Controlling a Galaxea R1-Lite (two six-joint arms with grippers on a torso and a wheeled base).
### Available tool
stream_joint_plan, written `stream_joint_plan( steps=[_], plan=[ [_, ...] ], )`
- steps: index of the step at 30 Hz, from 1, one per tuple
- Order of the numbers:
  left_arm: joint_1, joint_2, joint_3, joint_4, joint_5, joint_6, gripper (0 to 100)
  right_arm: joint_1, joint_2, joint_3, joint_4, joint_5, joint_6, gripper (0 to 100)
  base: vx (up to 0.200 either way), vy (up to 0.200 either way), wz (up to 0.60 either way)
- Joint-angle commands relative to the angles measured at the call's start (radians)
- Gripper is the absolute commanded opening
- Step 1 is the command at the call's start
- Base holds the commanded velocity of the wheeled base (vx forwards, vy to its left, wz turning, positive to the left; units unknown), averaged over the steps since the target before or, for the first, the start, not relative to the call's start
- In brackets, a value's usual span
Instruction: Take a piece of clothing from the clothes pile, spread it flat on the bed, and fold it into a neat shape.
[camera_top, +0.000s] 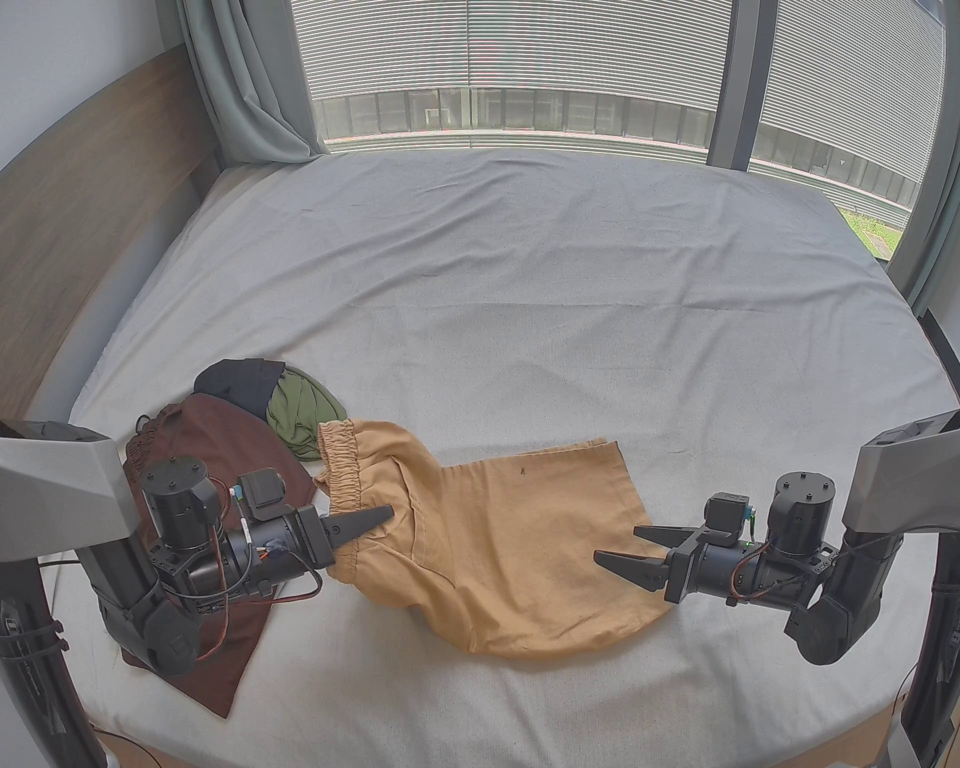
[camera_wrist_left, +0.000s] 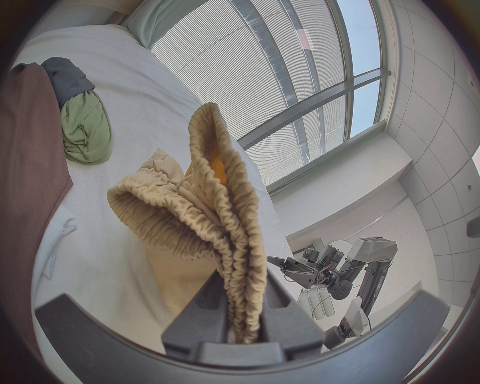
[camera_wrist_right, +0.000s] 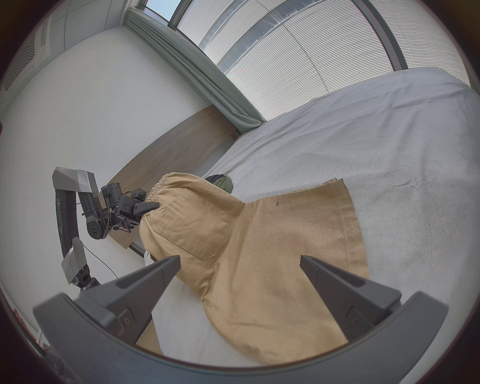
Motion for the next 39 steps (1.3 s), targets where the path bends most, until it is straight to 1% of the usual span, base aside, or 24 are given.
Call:
stream_joint_plan(
  steps=[1,3,6,9,21,27,28,31,36,39],
  plan=[
    [-0.023,0.013,-0.023,0.001,0.001,-0.013,0,-0.001,0.000,-0.001,0.000,0.001,0.000,100,0.000,0.000,0.00],
    [-0.035,0.019,-0.034,0.000,0.006,-0.022,0,-0.001,0.000,-0.001,-0.002,0.001,0.000,100,0.000,0.000,0.00],
    [-0.055,0.033,-0.055,0.001,0.038,-0.027,0,-0.001,0.000,-0.005,0.000,0.001,0.000,100,0.000,0.000,0.00],
    [-0.075,0.046,-0.071,0.000,0.052,-0.030,0,-0.001,0.000,-0.005,0.000,0.001,0.000,100,0.000,0.000,0.00],
    [-0.098,0.063,-0.108,0.003,0.058,-0.036,0,-0.001,-0.002,-0.008,-0.002,0.001,0.000,100,0.000,0.000,0.00],
    [-0.135,0.086,-0.160,0.003,0.059,-0.098,0,-0.003,-0.006,-0.012,-0.002,-0.001,0.003,100,0.000,0.000,0.00],
    [-0.147,0.092,-0.178,0.003,0.059,-0.122,0,-0.003,-0.009,-0.015,-0.002,-0.001,0.004,100,0.000,0.000,0.00],
    [-0.162,0.106,-0.201,0.003,0.059,-0.156,0,-0.009,-0.020,-0.028,0.000,-0.003,0.009,100,0.000,0.000,0.00],
    [-0.193,0.149,-0.244,0.004,0.064,-0.160,0,-0.024,-0.040,-0.052,0.000,-0.004,0.018,100,0.000,0.000,0.00],
    [-0.224,0.198,-0.292,0.006,0.076,-0.162,0,-0.053,-0.066,-0.078,0.000,-0.006,0.057,100,0.000,0.000,0.00]
  ],
)
